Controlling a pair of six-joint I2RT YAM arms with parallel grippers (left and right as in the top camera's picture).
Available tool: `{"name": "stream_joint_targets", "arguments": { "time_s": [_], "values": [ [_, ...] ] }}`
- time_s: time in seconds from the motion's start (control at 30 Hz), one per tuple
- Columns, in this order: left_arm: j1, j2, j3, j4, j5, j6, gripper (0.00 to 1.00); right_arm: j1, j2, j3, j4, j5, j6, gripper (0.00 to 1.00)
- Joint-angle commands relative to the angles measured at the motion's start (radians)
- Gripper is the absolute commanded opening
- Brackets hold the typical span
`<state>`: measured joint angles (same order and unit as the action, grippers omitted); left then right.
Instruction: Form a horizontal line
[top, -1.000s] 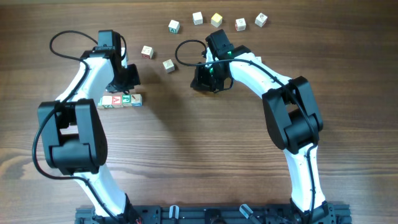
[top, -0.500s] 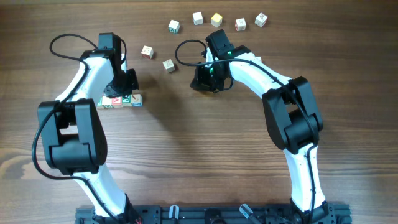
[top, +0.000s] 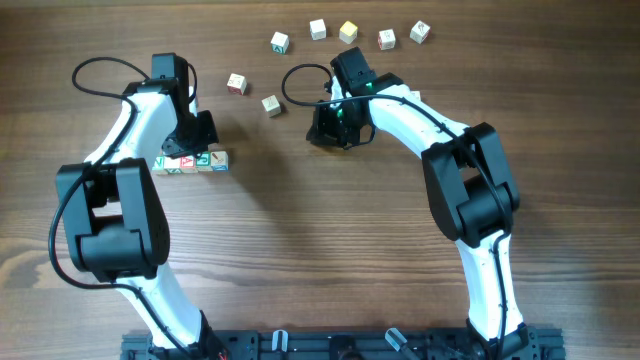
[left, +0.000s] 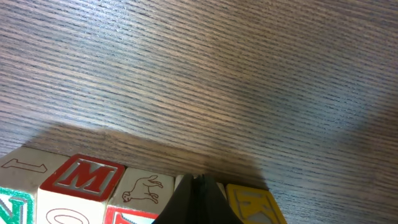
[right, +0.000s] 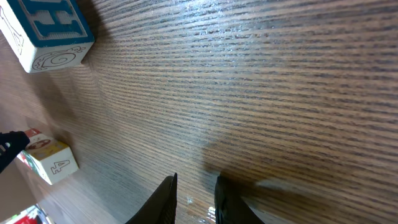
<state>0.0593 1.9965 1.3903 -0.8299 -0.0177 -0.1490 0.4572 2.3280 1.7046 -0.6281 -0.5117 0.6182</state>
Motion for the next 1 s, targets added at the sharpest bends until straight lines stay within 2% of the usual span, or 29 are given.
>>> {"name": "stream_joint_targets", "arguments": {
  "time_s": [0.0, 0.97],
  "values": [
    [0.005, 0.008, 0.004, 0.001, -0.009, -0.018, 0.04, -0.006, 0.07, -0.044, -0.027, 0.172, -0.014, 0.23],
    [0.005, 0.008, 0.004, 0.014, 0.0, -0.025, 0.04, -0.006, 0.07, -0.044, -0.027, 0.172, -0.015, 0.23]
  ]
}}
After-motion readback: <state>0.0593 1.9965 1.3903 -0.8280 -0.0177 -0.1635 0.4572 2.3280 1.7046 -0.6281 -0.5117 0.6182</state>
